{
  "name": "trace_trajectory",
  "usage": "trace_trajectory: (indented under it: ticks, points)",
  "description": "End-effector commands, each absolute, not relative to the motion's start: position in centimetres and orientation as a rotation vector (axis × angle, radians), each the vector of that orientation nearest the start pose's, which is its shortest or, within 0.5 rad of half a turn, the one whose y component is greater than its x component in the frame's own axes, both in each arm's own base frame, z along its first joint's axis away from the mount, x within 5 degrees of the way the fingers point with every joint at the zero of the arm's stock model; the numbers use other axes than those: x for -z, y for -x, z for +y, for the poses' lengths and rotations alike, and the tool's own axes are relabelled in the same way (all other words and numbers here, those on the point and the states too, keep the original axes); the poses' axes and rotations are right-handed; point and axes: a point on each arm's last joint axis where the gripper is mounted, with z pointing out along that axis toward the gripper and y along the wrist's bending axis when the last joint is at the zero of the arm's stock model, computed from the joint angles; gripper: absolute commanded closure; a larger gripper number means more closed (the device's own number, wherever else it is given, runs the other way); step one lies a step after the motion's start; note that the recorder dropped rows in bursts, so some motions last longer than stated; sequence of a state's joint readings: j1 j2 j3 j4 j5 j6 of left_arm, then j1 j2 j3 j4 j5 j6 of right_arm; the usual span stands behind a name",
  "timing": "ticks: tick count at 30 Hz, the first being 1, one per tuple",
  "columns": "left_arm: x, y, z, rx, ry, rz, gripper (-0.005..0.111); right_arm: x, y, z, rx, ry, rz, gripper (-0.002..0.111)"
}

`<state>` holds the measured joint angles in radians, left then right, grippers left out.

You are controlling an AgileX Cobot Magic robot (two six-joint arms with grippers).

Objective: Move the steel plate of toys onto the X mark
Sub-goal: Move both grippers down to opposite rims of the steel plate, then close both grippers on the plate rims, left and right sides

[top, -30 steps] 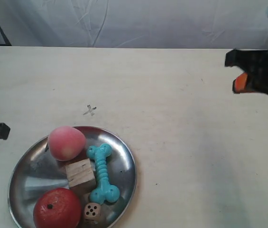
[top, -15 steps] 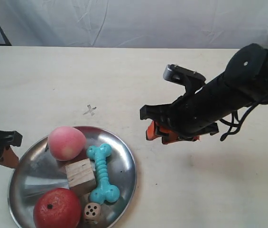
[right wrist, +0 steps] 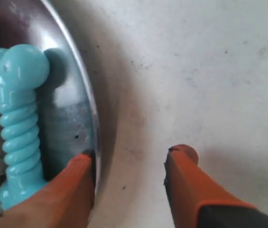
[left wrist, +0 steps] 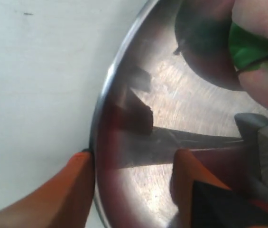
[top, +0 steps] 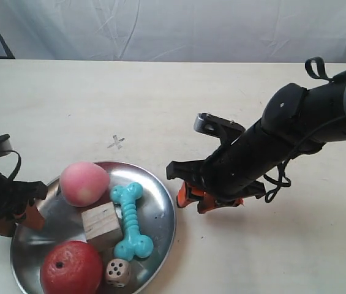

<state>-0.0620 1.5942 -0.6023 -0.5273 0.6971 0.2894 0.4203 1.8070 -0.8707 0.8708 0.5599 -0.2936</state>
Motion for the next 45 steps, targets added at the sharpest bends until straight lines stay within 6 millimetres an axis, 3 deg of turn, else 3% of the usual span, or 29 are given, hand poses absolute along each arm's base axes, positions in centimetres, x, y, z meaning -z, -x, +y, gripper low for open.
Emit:
trace_trajectory:
  ticks: [1, 7, 21, 32, 40, 45]
  points:
    - [-12.1, -22.0, -4.3, 0.512, 0.124, 3.126, 0.057, -12.8, -27.0, 16.3, -0.789, -0.002, 2.962, 0.062]
    - [-11.9, -21.9, -4.3, 0.52, 0.126, 3.14, 0.057, -12.3, -26.8, 16.7, -0.864, 0.02, 2.99, 0.062]
    - [-12.1, -21.3, -4.6, 0.578, 0.126, 3.194, 0.057, -12.2, -27.0, 16.5, -0.819, 0.044, 2.976, 0.062]
    - [-13.8, -23.3, -5.0, 0.626, 0.077, 3.161, 0.057, -12.3, -26.9, 16.4, -0.812, 0.062, 2.979, 0.062]
    - [-13.9, -23.4, -4.7, 0.576, 0.013, 3.172, 0.057, -13.8, -26.7, 16.4, -0.836, 0.088, 2.944, 0.062]
    - [-13.9, -23.3, -4.7, 0.574, 0.004, 3.18, 0.057, -14.6, -26.5, 15.6, -0.71, 0.108, 2.959, 0.062]
